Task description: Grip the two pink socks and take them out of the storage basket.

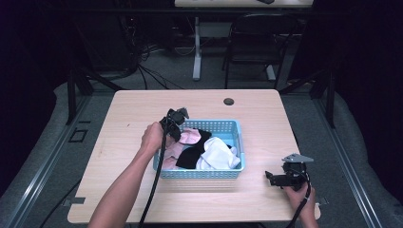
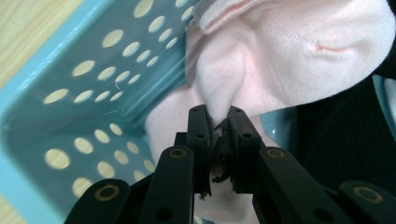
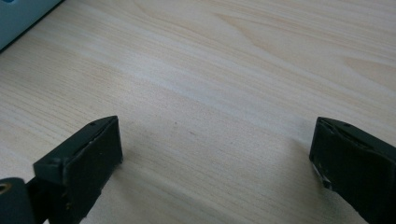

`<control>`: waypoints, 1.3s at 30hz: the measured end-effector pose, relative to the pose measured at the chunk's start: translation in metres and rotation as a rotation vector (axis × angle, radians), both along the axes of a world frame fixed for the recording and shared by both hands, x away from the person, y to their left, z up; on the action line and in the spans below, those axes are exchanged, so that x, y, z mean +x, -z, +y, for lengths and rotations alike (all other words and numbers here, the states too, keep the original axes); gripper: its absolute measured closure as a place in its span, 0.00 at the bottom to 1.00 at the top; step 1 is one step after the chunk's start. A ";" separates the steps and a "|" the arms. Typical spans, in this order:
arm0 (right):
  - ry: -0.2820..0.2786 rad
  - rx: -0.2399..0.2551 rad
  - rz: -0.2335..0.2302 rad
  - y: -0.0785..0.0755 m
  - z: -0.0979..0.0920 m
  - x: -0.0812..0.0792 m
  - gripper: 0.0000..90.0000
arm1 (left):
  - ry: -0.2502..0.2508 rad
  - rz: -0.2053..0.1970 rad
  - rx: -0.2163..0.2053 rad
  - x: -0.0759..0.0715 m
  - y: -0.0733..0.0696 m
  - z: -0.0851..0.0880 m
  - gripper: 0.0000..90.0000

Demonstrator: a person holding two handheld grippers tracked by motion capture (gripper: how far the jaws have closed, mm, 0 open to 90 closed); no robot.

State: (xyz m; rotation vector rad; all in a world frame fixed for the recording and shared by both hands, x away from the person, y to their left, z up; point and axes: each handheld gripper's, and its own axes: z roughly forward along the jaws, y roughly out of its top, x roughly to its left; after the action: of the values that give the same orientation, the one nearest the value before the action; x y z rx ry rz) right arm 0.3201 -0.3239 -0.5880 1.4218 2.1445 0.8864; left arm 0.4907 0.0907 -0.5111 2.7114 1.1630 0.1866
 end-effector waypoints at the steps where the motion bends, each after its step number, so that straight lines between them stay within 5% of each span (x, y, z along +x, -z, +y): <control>1: 0.000 0.000 0.000 0.000 0.000 0.000 0.02 | 0.001 -0.007 -0.005 -0.001 -0.002 0.001 0.91; 11: 0.000 0.000 0.000 0.000 0.000 0.000 0.02 | 0.007 -0.039 -0.052 -0.008 -0.028 0.006 0.92; 27: 0.001 0.001 -0.001 0.000 0.000 0.000 0.02 | 0.062 -0.054 -0.032 -0.018 -0.062 0.008 0.91; 39: 0.003 0.002 -0.001 0.000 0.000 0.000 0.02 | 0.089 -0.063 -0.069 -0.024 -0.089 0.013 0.91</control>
State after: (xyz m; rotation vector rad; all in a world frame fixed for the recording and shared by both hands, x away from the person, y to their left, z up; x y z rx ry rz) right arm 0.3203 -0.3238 -0.5880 1.4246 2.1409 0.8880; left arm 0.4670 0.1040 -0.4217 2.6698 1.0100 0.2134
